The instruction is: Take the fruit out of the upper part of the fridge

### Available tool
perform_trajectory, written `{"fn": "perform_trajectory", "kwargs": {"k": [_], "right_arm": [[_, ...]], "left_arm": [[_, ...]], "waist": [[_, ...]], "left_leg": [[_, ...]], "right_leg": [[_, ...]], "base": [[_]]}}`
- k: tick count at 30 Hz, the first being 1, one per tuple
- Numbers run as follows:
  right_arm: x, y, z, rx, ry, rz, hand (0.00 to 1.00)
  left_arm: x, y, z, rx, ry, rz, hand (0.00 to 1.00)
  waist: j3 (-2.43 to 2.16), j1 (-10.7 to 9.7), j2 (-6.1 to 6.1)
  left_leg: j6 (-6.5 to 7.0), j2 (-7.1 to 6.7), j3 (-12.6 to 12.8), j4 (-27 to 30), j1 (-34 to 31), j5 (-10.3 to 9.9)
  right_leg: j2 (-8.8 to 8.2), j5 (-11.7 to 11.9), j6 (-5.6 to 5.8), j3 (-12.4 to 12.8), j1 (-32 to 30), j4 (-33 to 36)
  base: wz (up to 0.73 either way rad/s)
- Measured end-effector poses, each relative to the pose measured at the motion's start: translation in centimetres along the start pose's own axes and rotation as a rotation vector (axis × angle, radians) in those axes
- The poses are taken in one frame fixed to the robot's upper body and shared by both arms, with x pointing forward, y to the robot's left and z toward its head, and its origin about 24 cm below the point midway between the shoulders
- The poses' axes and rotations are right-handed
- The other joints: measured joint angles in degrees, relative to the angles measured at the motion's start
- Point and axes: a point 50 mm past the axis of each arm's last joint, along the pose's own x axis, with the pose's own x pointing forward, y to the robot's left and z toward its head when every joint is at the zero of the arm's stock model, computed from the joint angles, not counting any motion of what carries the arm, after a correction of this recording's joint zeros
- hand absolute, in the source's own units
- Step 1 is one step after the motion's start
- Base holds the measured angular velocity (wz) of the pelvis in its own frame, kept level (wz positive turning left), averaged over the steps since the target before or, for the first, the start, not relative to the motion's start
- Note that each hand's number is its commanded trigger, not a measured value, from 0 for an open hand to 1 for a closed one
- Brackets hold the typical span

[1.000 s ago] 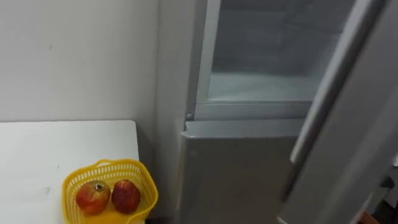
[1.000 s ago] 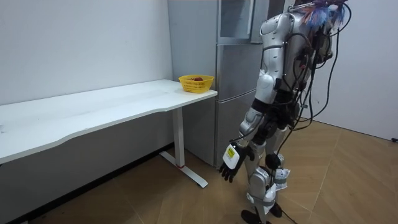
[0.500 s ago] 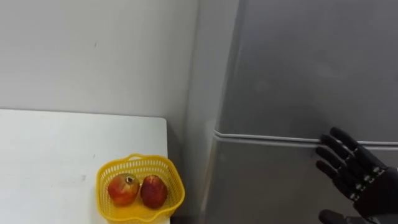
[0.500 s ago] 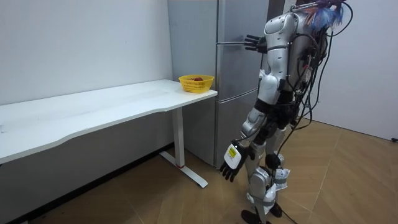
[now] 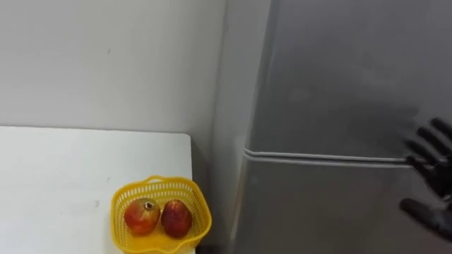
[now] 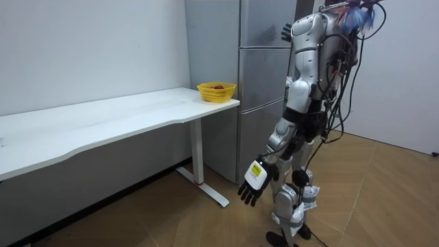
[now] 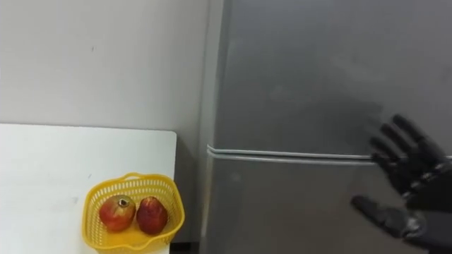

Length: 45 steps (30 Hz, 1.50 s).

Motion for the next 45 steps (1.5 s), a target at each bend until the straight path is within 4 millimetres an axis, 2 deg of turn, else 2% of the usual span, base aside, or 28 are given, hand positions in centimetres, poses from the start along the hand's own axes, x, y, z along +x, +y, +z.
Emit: {"fn": "perform_trajectory", "kwargs": {"k": [2,4,6,7,9,10,12,13,14,15,16,18,19,21,24,26,28,37,43,45], "right_arm": [[-0.4,-1.5,1.0,-0.014,-0.054,-0.161,0.00],[-1.0,-3.0,1.0,-0.013,-0.068,-0.315,0.00],[-2.3,-5.3,0.4,-0.005,-0.061,-0.541,0.00],[-2.8,-5.9,0.2,0.001,-0.054,-0.600,0.00],[-5.0,-8.2,-1.4,0.020,0.002,-0.844,0.00],[-5.7,-8.7,-1.9,0.020,0.022,-0.905,0.00],[-8.8,-10.0,-3.9,0.016,0.106,-1.112,0.00],[-9.7,-10.2,-4.5,0.014,0.132,-1.158,0.00],[-11.6,-10.5,-5.8,0.012,0.188,-1.247,0.00],[-13.6,-10.6,-7.3,-0.007,0.267,-1.322,0.00],[-14.7,-10.5,-8.2,-0.031,0.323,-1.352,0.00],[-18.9,-9.5,-11.6,-0.049,0.523,-1.449,0.00],[-19.8,-9.2,-12.3,-0.046,0.562,-1.465,0.00],[-23.2,-7.9,-14.3,-0.072,0.720,-1.508,0.00],[-26.3,-6.5,-15.8,-0.107,0.863,-1.550,0.00],[-27.4,-6.3,-16.1,-0.138,0.921,-1.558,0.00],[-28.3,-5.8,-16.6,-0.162,0.982,-1.547,0.00],[-30.7,-4.5,-17.8,-0.272,1.190,-1.434,0.00],[-34.9,-3.2,-18.0,-0.305,1.489,-1.281,0.00],[-36.2,-2.8,-17.8,-0.375,1.634,-1.134,0.00]], "left_arm": [[-0.1,-0.1,-0.3,0.000,0.006,0.011,0.00],[-0.2,-0.3,-0.5,-0.004,0.013,0.019,0.00],[-0.1,-0.3,0.2,-0.033,-0.007,0.029,0.00],[-0.1,-0.3,0.4,-0.041,-0.014,0.033,0.00],[-0.1,-0.2,0.6,-0.050,-0.017,0.049,0.00],[-0.1,-0.2,0.6,-0.052,-0.015,0.049,0.00],[0.0,-0.2,1.1,-0.057,-0.014,0.050,0.00],[0.1,-0.2,1.3,-0.058,-0.017,0.050,0.00],[0.1,-0.2,1.7,-0.060,-0.029,0.051,0.00],[0.1,-0.3,2.1,-0.057,-0.040,0.048,0.00],[0.2,-0.3,2.2,-0.056,-0.043,0.047,0.00],[0.2,-1.1,2.9,-0.055,-0.056,0.026,0.00],[0.1,-1.4,3.1,-0.056,-0.059,0.017,0.00],[0.1,-2.3,3.7,-0.069,-0.074,-0.009,0.00],[0.1,-2.4,3.8,-0.071,-0.075,-0.012,0.00],[0.1,-2.5,4.1,-0.078,-0.081,-0.014,0.00],[0.1,-2.6,3.9,-0.085,-0.078,-0.018,0.00],[-0.1,-3.8,4.7,-0.044,-0.102,-0.073,0.00],[-0.3,-4.4,3.4,-0.018,-0.046,-0.106,0.00],[-0.3,-4.5,3.0,0.025,-0.020,-0.123,0.00]], "waist": [[0.02,-0.45,0.41],[-0.04,-1.15,0.80],[-0.19,-2.14,1.28],[-0.16,-2.34,1.18],[-0.15,-2.54,1.34],[-0.24,-2.71,1.35],[-0.18,-2.59,1.85],[-0.12,-2.59,1.97],[-0.04,-2.54,2.22],[-0.02,-2.40,2.39],[-0.02,-2.35,2.38],[-0.06,-2.15,2.75],[-0.08,-2.17,2.99],[-0.14,-1.98,3.75],[-0.28,-2.16,4.14],[-0.35,-2.09,4.55],[-0.20,-2.11,4.85],[-0.10,-1.82,5.10],[-0.12,-0.87,4.93],[-0.07,-0.43,4.89]], "left_leg": [[0.00,0.07,0.28,-0.01,-0.11,0.00],[0.00,0.06,0.34,-0.12,-0.26,0.00],[0.01,0.03,0.32,-0.15,-0.72,0.01],[0.01,0.03,0.32,-0.16,-0.74,0.01],[0.01,0.00,0.33,-0.20,-0.69,0.02],[0.01,0.00,0.29,-0.20,-0.70,0.02],[0.00,0.01,0.35,-0.24,-0.70,0.03],[0.00,0.00,0.42,-0.22,-0.68,0.04],[0.00,0.00,0.50,-0.14,-0.68,0.04],[-0.01,0.01,0.49,-0.15,-0.69,0.05],[-0.02,0.02,0.52,-0.16,-0.67,0.05],[-0.03,0.03,0.69,-0.24,-0.59,0.05],[-0.03,0.03,0.71,-0.27,-0.59,0.06],[-0.02,-0.02,0.68,-0.21,-0.94,0.06],[-0.02,-0.06,0.64,-0.78,-0.80,0.05],[0.05,-0.19,0.64,-1.14,-0.32,0.09],[0.05,-0.22,0.65,-1.15,-0.11,0.10],[0.06,-0.21,0.61,-1.14,0.17,0.10],[0.05,-0.24,0.34,-1.24,0.37,0.10],[0.05,-0.28,0.33,-1.37,1.23,0.10]], "right_leg": [[0.02,0.04,0.00,0.15,-0.22,-0.07],[0.02,0.04,0.01,0.21,-0.27,-0.09],[0.01,0.04,0.02,0.10,-0.30,-0.17],[0.02,0.05,0.03,0.06,-0.29,-0.20],[0.03,0.05,0.03,-0.02,-0.12,-0.24],[0.03,0.05,0.04,-0.05,-0.05,-0.23],[0.10,0.05,0.04,0.24,-0.30,-0.22],[0.10,0.04,0.04,0.29,-0.36,-0.22],[0.09,-0.01,0.05,0.21,-0.53,-0.34],[0.08,-0.15,0.06,0.17,-0.46,-0.39],[0.09,-0.18,0.05,0.15,-0.45,-0.40],[0.12,-0.20,0.04,0.49,-0.66,-0.20],[0.12,-0.20,0.04,0.71,-0.78,-0.08],[0.12,-0.23,0.16,1.16,-1.21,0.05],[0.17,-0.38,0.23,1.34,-1.37,0.07],[0.14,-0.38,0.30,1.64,-1.25,0.17],[0.13,-0.37,0.32,1.69,-1.06,0.16],[0.13,-0.38,0.31,1.70,-1.08,0.07],[0.14,-0.41,0.32,1.58,-0.69,-0.25],[0.14,-0.43,0.34,1.75,0.10,-0.46]], "base": [[-0.03],[-0.05],[0.02],[0.04],[0.00],[0.00],[-0.02],[0.00],[0.05],[0.06],[0.03],[-0.05],[-0.11],[-0.05],[-0.02],[-0.05],[-0.05],[0.00],[0.00],[-0.03]]}}
